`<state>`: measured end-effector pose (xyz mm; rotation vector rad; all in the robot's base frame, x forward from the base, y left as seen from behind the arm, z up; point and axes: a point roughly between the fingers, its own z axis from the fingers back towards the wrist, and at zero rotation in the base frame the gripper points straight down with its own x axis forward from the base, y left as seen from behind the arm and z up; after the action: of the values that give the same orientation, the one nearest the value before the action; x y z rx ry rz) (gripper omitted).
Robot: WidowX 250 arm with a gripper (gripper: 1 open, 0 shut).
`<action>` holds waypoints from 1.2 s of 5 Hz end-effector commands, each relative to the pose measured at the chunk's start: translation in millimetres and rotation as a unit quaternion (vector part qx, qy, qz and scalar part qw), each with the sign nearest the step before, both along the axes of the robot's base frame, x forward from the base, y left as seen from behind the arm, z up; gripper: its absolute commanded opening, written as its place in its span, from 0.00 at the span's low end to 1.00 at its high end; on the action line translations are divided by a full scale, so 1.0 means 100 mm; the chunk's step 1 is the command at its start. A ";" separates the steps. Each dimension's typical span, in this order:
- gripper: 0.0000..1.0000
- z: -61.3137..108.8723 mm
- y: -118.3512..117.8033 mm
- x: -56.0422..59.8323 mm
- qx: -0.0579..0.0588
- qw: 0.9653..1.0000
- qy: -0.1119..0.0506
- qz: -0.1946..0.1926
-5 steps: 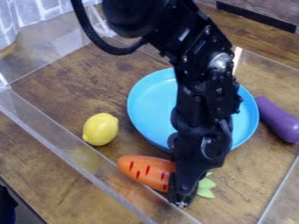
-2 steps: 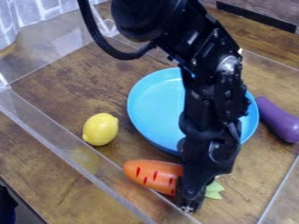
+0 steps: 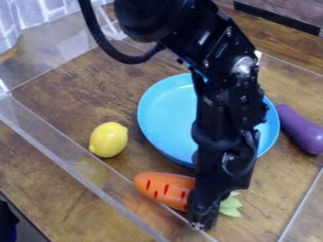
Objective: Put the carrot on the blue tray
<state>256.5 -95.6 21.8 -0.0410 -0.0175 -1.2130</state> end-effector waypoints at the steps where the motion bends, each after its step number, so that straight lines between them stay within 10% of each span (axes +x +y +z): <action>1: 1.00 0.11 -0.04 0.06 -0.009 1.000 -0.009 -0.024; 2: 1.00 0.13 -0.06 0.09 -0.014 0.999 -0.009 -0.041; 3: 0.00 0.17 -0.08 0.18 -0.017 0.999 -0.011 -0.026; 4: 1.00 0.19 -0.09 0.26 -0.021 1.000 -0.011 -0.008; 5: 0.00 0.27 -0.02 0.25 -0.024 0.999 -0.011 0.017; 6: 1.00 0.36 0.04 0.23 -0.029 0.999 -0.010 0.040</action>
<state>271.5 -93.0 40.8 -0.0963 -0.0083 -1.1408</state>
